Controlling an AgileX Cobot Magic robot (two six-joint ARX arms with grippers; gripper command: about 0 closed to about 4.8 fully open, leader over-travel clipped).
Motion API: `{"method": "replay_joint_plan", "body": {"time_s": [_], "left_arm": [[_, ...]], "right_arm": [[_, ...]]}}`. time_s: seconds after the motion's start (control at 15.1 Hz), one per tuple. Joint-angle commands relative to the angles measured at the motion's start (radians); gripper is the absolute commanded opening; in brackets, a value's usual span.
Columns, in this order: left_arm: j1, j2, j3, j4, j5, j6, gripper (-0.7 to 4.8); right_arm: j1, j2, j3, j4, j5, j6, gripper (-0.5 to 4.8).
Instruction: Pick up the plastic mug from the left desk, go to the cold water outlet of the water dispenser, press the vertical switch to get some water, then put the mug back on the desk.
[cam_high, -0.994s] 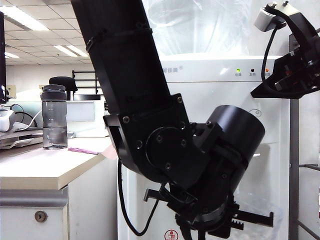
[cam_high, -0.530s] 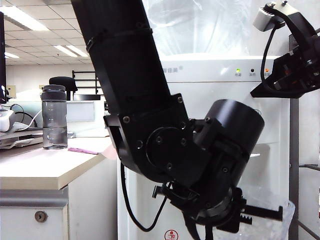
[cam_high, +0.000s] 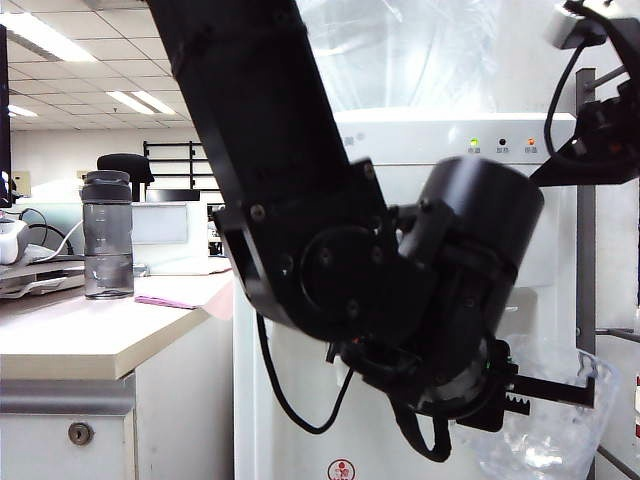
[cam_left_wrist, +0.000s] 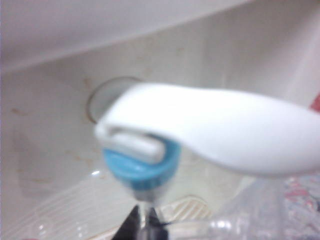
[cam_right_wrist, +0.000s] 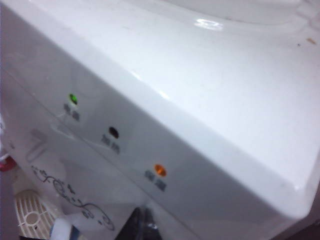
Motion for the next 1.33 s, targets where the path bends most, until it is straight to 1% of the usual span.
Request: {"method": "replay_joint_plan", "body": {"time_s": [0.07,0.46,0.73,0.93,1.13,1.19,1.33], "left_arm": [[-0.007,-0.049,0.005,0.024,0.124,0.001,-0.05],[-0.046,-0.16,0.005,0.03,0.088,0.009,-0.05],[-0.058,-0.241,0.005,-0.016,0.08,0.009,-0.05],[-0.06,-0.288,0.005,-0.034,0.022,0.01,-0.05],[-0.065,-0.34,0.005,-0.098,0.02,0.01,-0.05],[-0.065,-0.348,0.005,-0.098,0.017,0.01,-0.05],[-0.065,-0.37,0.005,-0.118,0.018,0.01,-0.05]], "right_arm": [[-0.021,-0.008,0.052,0.118,0.112,0.014,-0.01],[-0.021,-0.013,0.086,0.118,0.112,0.031,-0.01],[-0.022,-0.044,0.12,0.117,0.123,0.032,-0.01],[-0.034,-0.087,0.173,0.108,0.127,0.075,-0.01],[-0.051,-0.169,0.218,0.07,0.138,0.112,-0.01],[-0.052,-0.183,0.238,0.049,0.143,0.111,-0.01],[-0.092,-0.211,0.277,0.006,0.131,0.111,-0.01]]}}
